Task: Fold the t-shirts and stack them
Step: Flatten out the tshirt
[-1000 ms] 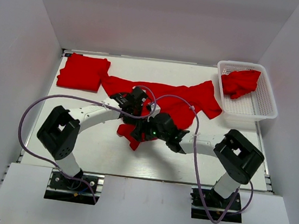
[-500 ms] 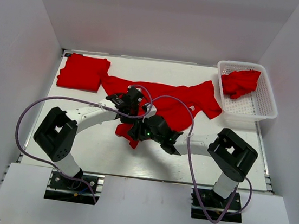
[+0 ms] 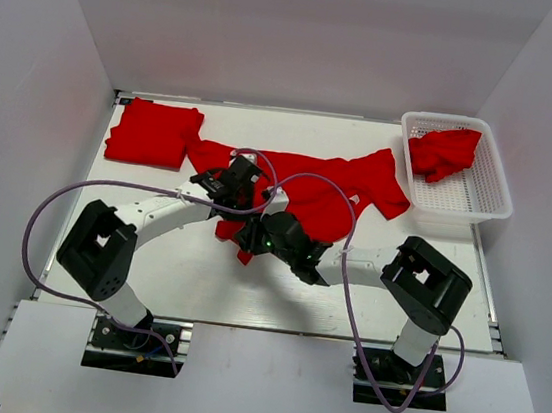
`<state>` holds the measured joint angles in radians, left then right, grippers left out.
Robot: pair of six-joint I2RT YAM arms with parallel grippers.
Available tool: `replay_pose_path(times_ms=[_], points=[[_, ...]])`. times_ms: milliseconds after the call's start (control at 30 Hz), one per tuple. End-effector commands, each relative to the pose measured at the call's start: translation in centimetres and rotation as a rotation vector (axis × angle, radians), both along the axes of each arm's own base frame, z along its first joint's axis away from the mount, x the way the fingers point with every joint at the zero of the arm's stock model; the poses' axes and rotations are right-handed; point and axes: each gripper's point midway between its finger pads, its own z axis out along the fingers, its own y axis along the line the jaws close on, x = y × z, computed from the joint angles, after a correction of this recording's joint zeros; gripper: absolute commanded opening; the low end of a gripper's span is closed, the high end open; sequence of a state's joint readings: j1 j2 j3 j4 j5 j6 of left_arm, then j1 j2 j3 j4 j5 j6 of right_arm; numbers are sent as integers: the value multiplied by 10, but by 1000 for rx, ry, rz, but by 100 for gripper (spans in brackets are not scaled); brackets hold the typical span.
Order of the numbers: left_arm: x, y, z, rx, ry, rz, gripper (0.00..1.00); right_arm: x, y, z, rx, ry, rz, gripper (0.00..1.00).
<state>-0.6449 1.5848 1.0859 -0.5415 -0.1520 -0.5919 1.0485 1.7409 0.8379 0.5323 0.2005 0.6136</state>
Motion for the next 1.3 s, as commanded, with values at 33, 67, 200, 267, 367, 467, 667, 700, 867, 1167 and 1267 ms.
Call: replay_pose_path(times_ms=[33, 67, 200, 267, 367, 467, 667, 700, 867, 1167, 1267], points=[[-30, -40, 57, -207, -22, -137, 0, 31, -40, -45, -166, 50, -208, 44], [-29, -39, 60, -211, -31, -125, 0, 32, -41, -44, -172, 47, -215, 44], [-29, -36, 59, -200, -29, -118, 0, 32, -57, -41, -186, 26, -257, 47], [-30, -34, 57, -193, -22, -105, 0, 30, -63, -37, -172, 16, -267, 48], [-28, -35, 61, -198, -29, -105, 0, 31, -62, -36, -180, 5, -255, 50], [-27, -34, 61, -197, -32, -91, 0, 30, -64, -37, -187, 5, -251, 51], [-25, -26, 48, -134, -7, -63, 0, 25, -67, -36, -210, -11, -207, 54], [-24, -25, 48, -127, -13, -57, 0, 27, -72, -36, -223, -16, -224, 55], [-17, -17, 36, -83, -8, -24, 0, 19, -84, -28, -285, -48, -171, 77], [1, 3, 51, -22, -118, 55, 0, 17, -138, -21, -468, -61, -263, 90], [2, 13, 52, 3, -120, 78, 0, 19, -161, -18, -518, -75, -308, 90]])
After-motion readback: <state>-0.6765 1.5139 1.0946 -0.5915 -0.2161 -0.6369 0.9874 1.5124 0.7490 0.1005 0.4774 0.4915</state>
